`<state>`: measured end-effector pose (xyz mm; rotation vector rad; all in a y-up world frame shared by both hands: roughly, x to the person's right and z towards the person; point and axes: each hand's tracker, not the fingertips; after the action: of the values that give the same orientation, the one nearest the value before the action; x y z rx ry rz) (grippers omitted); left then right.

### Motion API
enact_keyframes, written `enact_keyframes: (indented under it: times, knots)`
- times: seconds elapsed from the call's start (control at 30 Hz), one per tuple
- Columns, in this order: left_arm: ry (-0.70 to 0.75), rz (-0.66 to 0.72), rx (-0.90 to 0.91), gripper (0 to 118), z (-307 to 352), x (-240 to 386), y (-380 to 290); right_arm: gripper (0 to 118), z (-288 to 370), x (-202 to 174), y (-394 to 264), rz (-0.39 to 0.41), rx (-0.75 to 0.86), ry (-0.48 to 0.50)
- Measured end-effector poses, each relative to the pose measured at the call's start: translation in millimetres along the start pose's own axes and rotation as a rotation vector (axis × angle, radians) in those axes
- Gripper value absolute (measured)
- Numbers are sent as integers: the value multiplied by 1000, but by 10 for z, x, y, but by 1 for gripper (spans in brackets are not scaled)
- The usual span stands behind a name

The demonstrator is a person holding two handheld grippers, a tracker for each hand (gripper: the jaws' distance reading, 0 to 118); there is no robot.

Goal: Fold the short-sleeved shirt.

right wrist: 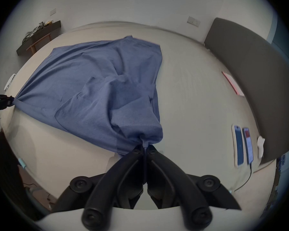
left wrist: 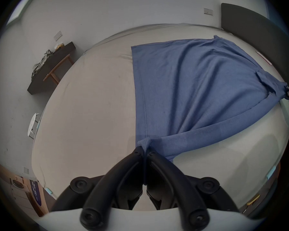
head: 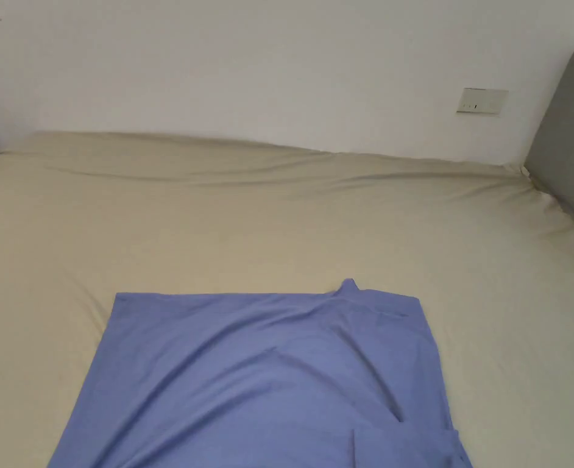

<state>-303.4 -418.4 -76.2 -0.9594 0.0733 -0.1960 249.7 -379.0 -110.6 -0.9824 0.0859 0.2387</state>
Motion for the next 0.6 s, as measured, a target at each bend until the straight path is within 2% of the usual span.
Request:
enact_keyframes:
  times: [0.17, 0.3, 0.47, 0.6]
  knots:
    - [-2, -114, -29, 0, 127, 74, -174, 0, 146, -73, -147, 3, -53, -4]
    - [-18, -127, -55, 0, 177, 96, -261, 0, 122, 15, -206, -48, -117, 27]
    - [-36, -166, -111, 0, 177, 128, -307, 0, 22, 89, -293, -40, -187, 27]
    - [-36, -183, -136, 0, 113, 165, -327, 0, 10, -4, -345, -50, -205, 34]
